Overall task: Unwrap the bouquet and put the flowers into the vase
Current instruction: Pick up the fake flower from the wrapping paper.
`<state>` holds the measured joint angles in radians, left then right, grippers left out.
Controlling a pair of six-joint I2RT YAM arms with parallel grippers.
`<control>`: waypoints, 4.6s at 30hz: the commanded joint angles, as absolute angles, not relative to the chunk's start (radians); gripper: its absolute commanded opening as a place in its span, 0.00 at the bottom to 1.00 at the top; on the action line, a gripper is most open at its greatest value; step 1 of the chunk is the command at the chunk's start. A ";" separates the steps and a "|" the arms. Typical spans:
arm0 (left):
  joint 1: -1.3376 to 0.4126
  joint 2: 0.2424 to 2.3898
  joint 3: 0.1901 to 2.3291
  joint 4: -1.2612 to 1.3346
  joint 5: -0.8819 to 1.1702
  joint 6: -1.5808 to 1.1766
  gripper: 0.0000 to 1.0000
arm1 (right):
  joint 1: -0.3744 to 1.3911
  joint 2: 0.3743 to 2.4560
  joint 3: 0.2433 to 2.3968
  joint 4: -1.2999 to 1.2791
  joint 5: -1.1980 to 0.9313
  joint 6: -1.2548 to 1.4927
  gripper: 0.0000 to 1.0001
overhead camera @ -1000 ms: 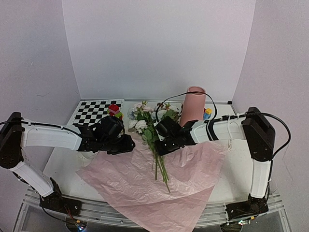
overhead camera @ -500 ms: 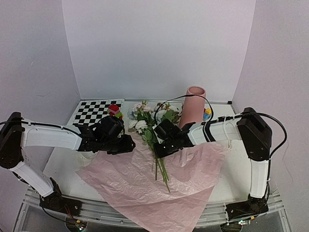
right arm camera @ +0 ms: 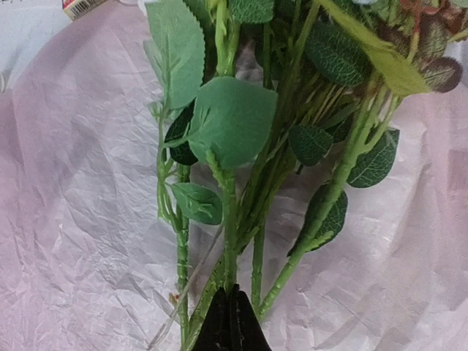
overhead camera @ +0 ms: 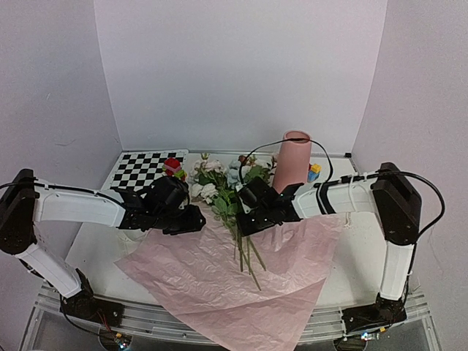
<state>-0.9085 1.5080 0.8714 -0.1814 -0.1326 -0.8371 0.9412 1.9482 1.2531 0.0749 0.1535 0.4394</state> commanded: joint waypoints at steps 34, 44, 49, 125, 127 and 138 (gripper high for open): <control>-0.902 1.453 0.888 -0.063 -0.096 -0.814 0.57 | 0.943 1.976 1.239 0.061 0.134 0.432 0.23; -0.902 1.437 0.875 -0.063 -0.098 -0.816 0.57 | 0.943 1.939 1.232 0.060 0.164 0.446 0.00; -0.902 1.427 0.882 -0.063 -0.097 -0.819 0.57 | 0.943 1.835 1.199 0.060 0.239 0.469 0.00; -0.920 1.497 1.001 0.304 0.522 -0.637 0.00 | 0.941 1.383 1.074 0.397 -0.094 0.475 0.60; -0.924 1.494 1.002 0.302 0.522 -0.634 0.00 | 0.941 1.401 1.095 0.382 -0.089 0.478 0.60; -0.940 1.486 1.002 0.298 0.528 -0.623 0.01 | 0.941 1.461 1.160 0.324 -0.092 0.486 0.42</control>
<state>-0.9325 1.5320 0.9751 0.2630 0.5063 -0.6508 0.9413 1.4569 1.1044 0.3283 -0.0929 0.4879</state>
